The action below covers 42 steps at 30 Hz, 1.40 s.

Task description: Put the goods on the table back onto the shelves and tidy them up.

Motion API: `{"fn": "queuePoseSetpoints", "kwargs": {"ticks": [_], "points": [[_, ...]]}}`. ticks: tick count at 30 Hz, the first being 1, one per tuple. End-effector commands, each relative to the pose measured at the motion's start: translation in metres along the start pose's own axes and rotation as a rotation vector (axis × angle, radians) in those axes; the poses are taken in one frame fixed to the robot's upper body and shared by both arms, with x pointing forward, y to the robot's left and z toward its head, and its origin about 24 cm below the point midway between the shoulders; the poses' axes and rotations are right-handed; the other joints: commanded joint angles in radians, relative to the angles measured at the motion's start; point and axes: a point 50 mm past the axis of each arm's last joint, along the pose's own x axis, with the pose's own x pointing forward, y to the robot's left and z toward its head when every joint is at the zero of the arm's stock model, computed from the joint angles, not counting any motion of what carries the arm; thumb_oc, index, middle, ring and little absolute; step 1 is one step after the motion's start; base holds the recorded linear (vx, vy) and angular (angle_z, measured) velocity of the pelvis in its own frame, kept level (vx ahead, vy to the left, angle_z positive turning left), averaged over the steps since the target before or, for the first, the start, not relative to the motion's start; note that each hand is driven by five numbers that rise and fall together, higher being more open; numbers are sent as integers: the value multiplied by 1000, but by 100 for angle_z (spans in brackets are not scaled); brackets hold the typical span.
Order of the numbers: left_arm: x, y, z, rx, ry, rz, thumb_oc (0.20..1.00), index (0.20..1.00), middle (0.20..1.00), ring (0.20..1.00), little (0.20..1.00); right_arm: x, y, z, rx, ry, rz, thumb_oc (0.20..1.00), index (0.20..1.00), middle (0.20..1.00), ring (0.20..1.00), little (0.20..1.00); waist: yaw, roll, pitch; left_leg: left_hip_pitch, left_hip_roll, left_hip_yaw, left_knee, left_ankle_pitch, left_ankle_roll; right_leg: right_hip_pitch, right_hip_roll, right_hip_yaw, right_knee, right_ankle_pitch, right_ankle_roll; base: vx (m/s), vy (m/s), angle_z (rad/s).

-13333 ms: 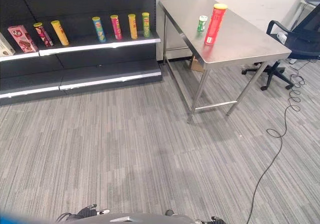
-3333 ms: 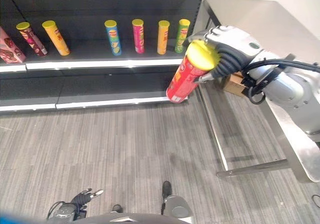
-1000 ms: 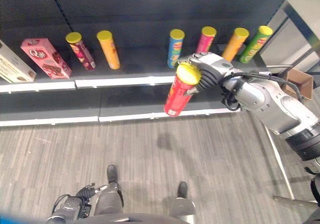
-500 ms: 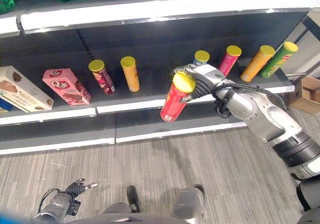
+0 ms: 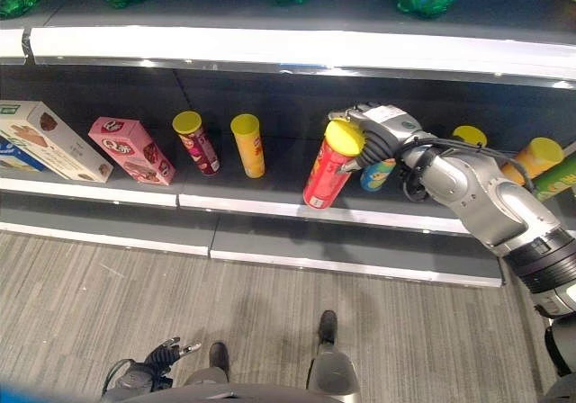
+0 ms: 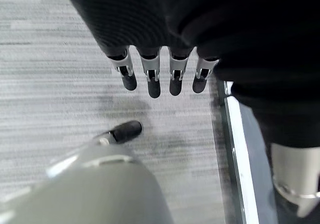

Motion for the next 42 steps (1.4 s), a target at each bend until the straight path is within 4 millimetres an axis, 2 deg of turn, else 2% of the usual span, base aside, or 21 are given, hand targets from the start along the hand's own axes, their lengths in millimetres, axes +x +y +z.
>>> {"fn": "queuePoseSetpoints", "kwargs": {"ticks": [1,8,10,13,14,16,19,27,34,42], "points": [[-1,28,-2,57,31,82,1000,1000,1000,1000,1000,12,-21,10,-34,-45,-160,200,200,200,200,200,22,-37,-22,-38,-21,1,15,6,-34,75,-85,17,59,-132,70,44,9,8],[-1,24,-2,76,24,72,1000,1000,1000,1000,1000,19,3,-11,-19,75,-196,200,200,200,200,200,33,-5,-3,-46,-39,-1,9,4,-26,66,-105,14,67,-129,75,17,22,8],[1,20,8,87,-18,61,1000,1000,1000,1000,1000,28,16,-30,-56,178,-217,200,200,200,200,200,44,22,13,-56,-54,-8,8,1,-19,49,-124,18,84,-127,81,-17,68,6],[2,16,13,88,-44,51,1000,1000,1000,1000,1000,30,21,-40,-78,234,-226,200,200,200,200,200,48,36,18,-59,-59,-13,8,2,-17,41,-131,18,92,-129,81,-18,35,5],[2,11,20,99,-74,40,1000,1000,1000,1000,1000,32,25,-54,-117,309,-237,200,200,200,200,200,56,55,31,-67,-67,-23,8,3,-15,33,-140,17,102,-130,83,-39,51,0],[2,9,21,105,-85,35,1000,1000,1000,1000,1000,36,24,-60,-146,341,-255,200,200,200,200,200,60,66,39,-71,-71,-29,8,4,-15,27,-143,17,107,-131,83,-41,35,6],[4,7,37,114,-145,39,1000,1000,1000,1000,1000,46,8,-74,-236,411,-295,200,200,200,200,200,77,87,60,-90,-74,-47,8,15,-17,12,-149,12,119,-133,84,-50,7,12],[5,6,42,117,-156,49,1000,1000,1000,1000,1000,53,-4,-73,-350,396,-287,200,200,200,200,200,87,84,61,-108,-72,-66,8,22,-21,6,-146,-3,131,-141,83,2,-18,10],[5,11,43,116,-150,69,1000,1000,1000,1000,1000,53,6,-73,-413,380,-222,200,200,200,200,200,92,63,65,-111,-63,-72,8,19,-22,-1,-143,-5,138,-145,82,0,-4,0],[5,13,43,116,-151,78,1000,1000,1000,1000,1000,52,12,-77,-463,389,-171,200,200,200,200,200,95,56,70,-113,-59,-70,8,19,-24,-12,-142,1,143,-148,81,0,0,0]]}}
